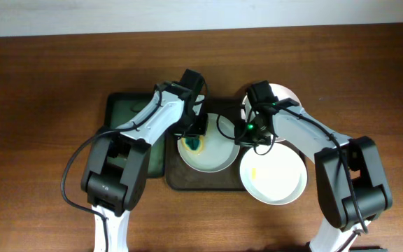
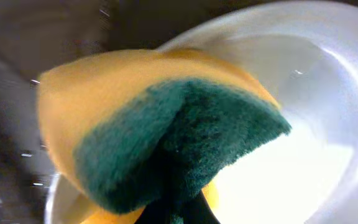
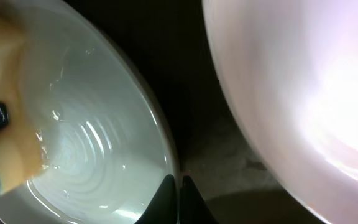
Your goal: Clean dirty plates on tray and stack at the side
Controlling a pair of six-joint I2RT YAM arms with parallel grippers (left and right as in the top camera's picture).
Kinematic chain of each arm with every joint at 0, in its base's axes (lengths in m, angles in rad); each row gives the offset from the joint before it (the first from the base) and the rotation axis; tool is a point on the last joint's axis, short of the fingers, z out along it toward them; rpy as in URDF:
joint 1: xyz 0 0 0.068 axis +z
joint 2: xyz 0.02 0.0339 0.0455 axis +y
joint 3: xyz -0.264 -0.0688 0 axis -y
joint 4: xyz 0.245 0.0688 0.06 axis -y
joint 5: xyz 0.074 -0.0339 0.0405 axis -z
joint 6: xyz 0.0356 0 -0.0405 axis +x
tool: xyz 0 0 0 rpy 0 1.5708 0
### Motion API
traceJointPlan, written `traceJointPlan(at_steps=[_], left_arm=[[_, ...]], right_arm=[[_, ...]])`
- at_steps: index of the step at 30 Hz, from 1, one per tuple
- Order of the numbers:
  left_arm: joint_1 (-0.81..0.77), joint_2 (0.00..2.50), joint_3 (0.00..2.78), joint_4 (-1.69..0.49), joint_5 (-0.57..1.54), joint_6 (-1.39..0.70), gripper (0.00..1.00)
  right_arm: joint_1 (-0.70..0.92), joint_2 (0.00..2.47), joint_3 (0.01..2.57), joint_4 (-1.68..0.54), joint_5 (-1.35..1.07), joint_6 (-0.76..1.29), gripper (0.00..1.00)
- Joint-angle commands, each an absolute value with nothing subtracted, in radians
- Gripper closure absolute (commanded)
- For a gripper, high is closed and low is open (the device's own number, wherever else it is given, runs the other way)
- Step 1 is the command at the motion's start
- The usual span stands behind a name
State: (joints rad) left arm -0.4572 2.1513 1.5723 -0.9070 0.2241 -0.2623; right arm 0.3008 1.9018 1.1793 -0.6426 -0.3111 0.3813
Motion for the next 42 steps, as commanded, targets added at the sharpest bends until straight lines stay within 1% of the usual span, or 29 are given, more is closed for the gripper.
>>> traceJointPlan(at_steps=[1,3,8,13,16,21,23,26,28,29,31,33,37,42], left_arm=[[-0.49,2.21,1.52,-0.942,0.408,-0.237,1.0],[-0.49,2.21,1.52,-0.945,0.418,-0.234,1.0],[-0.474,2.21,1.542,-0.946,0.556,-0.203,1.0],[-0.432,2.191,1.633,-0.984,0.566,-0.202,1.0],[-0.393,2.141,1.722,-1.02,0.611,-0.17,1.0],[-0.312,2.004,1.865,-1.095,0.606,-0.17,1.0],[-0.282,1.959,1.88,-1.111,0.59,-0.17,1.0],[-0.227,1.897,1.88,-1.165,0.411,-0.17,1.0],[-0.198,1.884,1.88,-1.221,0.233,-0.171,1.0],[-0.178,1.885,1.878,-1.275,0.065,-0.194,1.0],[-0.166,1.89,1.851,-1.299,-0.057,-0.24,1.0],[-0.162,1.89,1.789,-1.272,-0.103,-0.265,1.0],[-0.163,1.89,1.58,-1.069,-0.102,-0.265,1.0],[-0.155,1.89,1.394,-0.848,-0.109,-0.264,1.0]], right_arm=[[0.31,1.911,1.175,-0.628,-0.341,0.372,0.96],[0.31,1.911,1.175,-0.627,-0.341,0.372,0.96],[0.31,1.911,1.175,-0.627,-0.341,0.372,0.96],[0.31,1.911,1.175,-0.628,-0.341,0.372,0.96],[0.31,1.911,1.175,-0.628,-0.34,0.372,0.96],[0.31,1.911,1.175,-0.628,-0.34,0.372,0.96],[0.31,1.911,1.175,-0.628,-0.34,0.372,0.96],[0.31,1.911,1.175,-0.628,-0.341,0.372,0.96],[0.31,1.911,1.175,-0.629,-0.341,0.372,0.96],[0.31,1.911,1.175,-0.629,-0.341,0.372,0.96],[0.31,1.911,1.175,-0.628,-0.34,0.372,0.96],[0.31,1.911,1.175,-0.628,-0.34,0.372,0.96],[0.31,1.911,1.175,-0.634,-0.34,0.372,0.96],[0.31,1.911,1.175,-0.635,-0.34,0.372,0.96]])
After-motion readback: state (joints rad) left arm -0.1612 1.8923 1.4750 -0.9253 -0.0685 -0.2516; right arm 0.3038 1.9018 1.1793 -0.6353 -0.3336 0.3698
